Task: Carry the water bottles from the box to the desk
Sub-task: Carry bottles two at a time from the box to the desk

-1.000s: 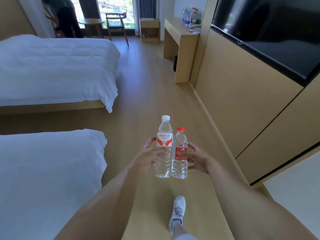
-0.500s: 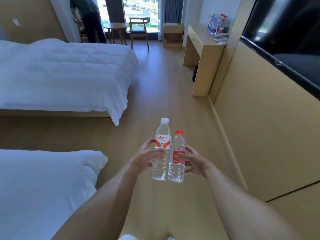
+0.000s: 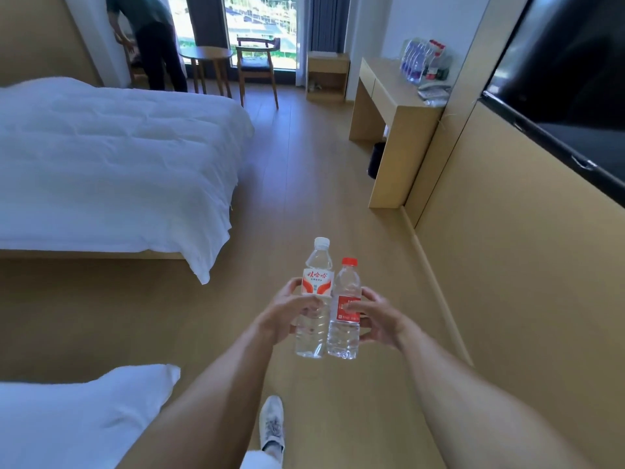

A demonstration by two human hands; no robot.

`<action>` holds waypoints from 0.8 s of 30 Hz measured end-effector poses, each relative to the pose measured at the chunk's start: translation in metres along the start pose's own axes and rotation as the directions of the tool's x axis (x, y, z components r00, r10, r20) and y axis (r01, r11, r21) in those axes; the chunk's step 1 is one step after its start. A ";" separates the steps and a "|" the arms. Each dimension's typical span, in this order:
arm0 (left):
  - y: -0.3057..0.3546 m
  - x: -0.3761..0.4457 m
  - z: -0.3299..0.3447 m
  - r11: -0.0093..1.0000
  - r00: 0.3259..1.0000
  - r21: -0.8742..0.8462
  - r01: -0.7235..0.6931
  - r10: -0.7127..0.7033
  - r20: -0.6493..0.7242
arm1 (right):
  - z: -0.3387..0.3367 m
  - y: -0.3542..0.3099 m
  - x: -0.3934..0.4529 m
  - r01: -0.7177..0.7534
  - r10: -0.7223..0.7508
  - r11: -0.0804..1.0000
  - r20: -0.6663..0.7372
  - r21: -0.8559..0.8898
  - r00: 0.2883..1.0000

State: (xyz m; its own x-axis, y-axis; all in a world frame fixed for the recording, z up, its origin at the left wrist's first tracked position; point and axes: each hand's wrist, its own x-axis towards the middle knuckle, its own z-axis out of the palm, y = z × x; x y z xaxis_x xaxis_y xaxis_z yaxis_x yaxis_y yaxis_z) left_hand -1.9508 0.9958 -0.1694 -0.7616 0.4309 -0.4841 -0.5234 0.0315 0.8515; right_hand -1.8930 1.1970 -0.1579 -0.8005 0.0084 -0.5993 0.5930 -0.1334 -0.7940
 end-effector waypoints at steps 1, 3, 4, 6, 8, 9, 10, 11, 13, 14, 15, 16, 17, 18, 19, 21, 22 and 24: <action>0.011 0.019 -0.006 1.000 1.000 0.004 0.001 -0.001 0.010 | -0.001 -0.013 0.017 -0.001 0.001 1.000 -0.018 -0.001 1.000; 0.032 0.054 -0.019 1.000 1.000 0.012 0.015 -0.015 0.027 | 0.000 -0.039 0.050 -0.020 0.020 1.000 -0.048 -0.014 0.999; 0.043 0.070 -0.026 1.000 0.999 0.005 0.026 -0.026 0.033 | 0.001 -0.052 0.066 -0.030 0.028 0.999 -0.055 -0.022 0.998; 0.066 0.103 -0.043 0.999 0.998 -0.014 0.036 -0.035 0.043 | 0.003 -0.079 0.098 -0.032 0.031 0.999 -0.057 -0.012 0.998; 0.094 0.135 -0.060 0.999 0.999 -0.014 0.029 -0.028 0.041 | 0.008 -0.109 0.128 -0.014 0.014 1.000 -0.057 -0.003 0.998; 0.107 0.150 -0.066 1.000 0.999 -0.004 0.026 -0.026 0.042 | 0.010 -0.124 0.141 -0.007 0.007 1.000 -0.057 -0.007 0.998; 0.120 0.162 -0.072 1.000 0.999 0.009 0.024 -0.024 0.044 | 0.012 -0.137 0.153 -0.004 0.003 1.000 -0.057 -0.005 0.998; 0.131 0.174 -0.078 1.000 0.999 0.019 0.022 -0.023 0.044 | 0.013 -0.147 0.165 -0.001 0.001 1.000 -0.058 0.002 0.998; 0.149 0.197 -0.090 1.000 0.999 0.022 0.020 -0.021 0.044 | 0.016 -0.165 0.190 0.003 -0.003 1.000 -0.064 0.014 0.998; 0.159 0.209 -0.096 1.000 0.999 0.024 0.018 -0.019 0.047 | 0.017 -0.174 0.202 0.007 -0.006 1.000 -0.064 0.019 0.998; 0.168 0.220 -0.102 1.000 0.999 0.027 0.015 -0.016 0.046 | 0.019 -0.183 0.214 0.011 -0.010 1.000 -0.060 0.020 0.998; 0.176 0.231 -0.108 0.999 0.999 0.031 0.013 -0.014 0.042 | 0.020 -0.192 0.227 0.014 -0.013 1.000 -0.054 0.018 0.998; 0.183 0.242 -0.113 0.999 0.999 0.036 0.013 -0.014 0.034 | 0.021 -0.199 0.239 0.015 -0.014 1.000 -0.049 0.015 0.999; 0.189 0.253 -0.118 0.999 1.000 0.039 0.015 -0.016 0.023 | 0.022 -0.207 0.252 0.013 -0.013 1.000 -0.047 0.014 0.999; 0.195 0.264 -0.123 0.999 1.000 0.041 0.019 -0.019 0.013 | 0.022 -0.215 0.265 0.012 -0.011 1.000 -0.045 0.012 0.999; 0.207 0.288 -0.133 0.998 1.000 0.053 0.027 -0.027 -0.004 | 0.022 -0.229 0.293 0.007 -0.007 1.000 -0.037 0.004 0.999; 0.214 0.301 -0.137 0.998 0.999 0.060 0.030 -0.029 -0.013 | 0.021 -0.236 0.308 0.001 -0.001 1.000 -0.033 0.000 0.999; 0.228 0.328 -0.147 0.997 0.999 0.068 0.031 -0.029 -0.035 | 0.018 -0.252 0.340 -0.009 0.008 1.000 -0.020 -0.015 1.000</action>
State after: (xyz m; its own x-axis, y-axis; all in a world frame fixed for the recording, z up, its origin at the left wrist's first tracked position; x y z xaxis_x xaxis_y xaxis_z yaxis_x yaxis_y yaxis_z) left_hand -2.3762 1.0116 -0.1635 -0.7593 0.3977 -0.5150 -0.5196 0.1060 0.8478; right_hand -2.3165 1.2155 -0.1593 -0.7937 0.0268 -0.6078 0.6012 -0.1186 -0.7903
